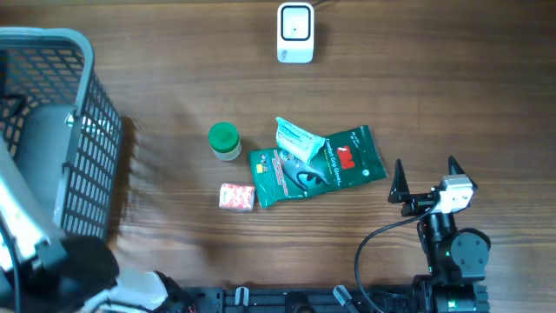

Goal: Scan the item barcode
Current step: 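Carry the Kleenex pack out and place it left of the glove pack, then reach the left gripper into the basket and grasp the green AXE box, then carry the green AXE box out and set it on the glove pack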

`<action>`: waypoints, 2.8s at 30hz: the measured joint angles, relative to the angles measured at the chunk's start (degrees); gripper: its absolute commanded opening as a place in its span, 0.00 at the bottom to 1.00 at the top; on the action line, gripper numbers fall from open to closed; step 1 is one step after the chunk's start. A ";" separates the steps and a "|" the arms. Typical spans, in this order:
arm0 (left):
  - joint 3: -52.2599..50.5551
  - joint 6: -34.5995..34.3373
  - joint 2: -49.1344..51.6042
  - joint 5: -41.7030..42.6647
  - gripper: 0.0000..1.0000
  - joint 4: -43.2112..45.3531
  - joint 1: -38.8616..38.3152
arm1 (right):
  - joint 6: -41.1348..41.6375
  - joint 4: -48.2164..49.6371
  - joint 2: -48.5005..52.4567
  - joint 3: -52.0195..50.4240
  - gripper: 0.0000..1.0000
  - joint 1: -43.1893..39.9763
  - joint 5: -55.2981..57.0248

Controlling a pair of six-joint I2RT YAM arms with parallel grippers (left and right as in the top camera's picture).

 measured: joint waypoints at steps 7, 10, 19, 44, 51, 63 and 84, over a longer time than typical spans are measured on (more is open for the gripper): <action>-0.04 5.16 16.63 6.03 1.00 -1.20 -0.55 | 0.00 -0.02 0.00 0.00 1.00 0.00 0.00; -0.04 5.44 20.11 6.23 1.00 -2.08 -0.55 | 0.00 0.00 0.00 0.00 1.00 0.00 0.00; -1.33 6.29 24.87 6.60 0.62 -0.46 -2.34 | 0.00 -0.02 0.00 0.00 1.00 0.00 0.00; -15.39 4.48 25.03 10.51 0.50 10.56 -2.49 | 0.00 0.00 0.00 0.00 1.00 0.00 0.00; -15.45 0.66 25.03 11.04 0.09 10.38 -3.43 | 0.00 0.00 0.00 0.00 1.00 0.00 0.00; -7.45 2.43 2.78 7.17 0.13 2.62 1.18 | 0.00 0.00 0.00 0.00 1.00 0.00 0.00; -6.25 -7.72 5.33 21.97 0.17 9.60 -61.24 | 0.00 -0.02 0.00 0.00 1.00 0.00 0.00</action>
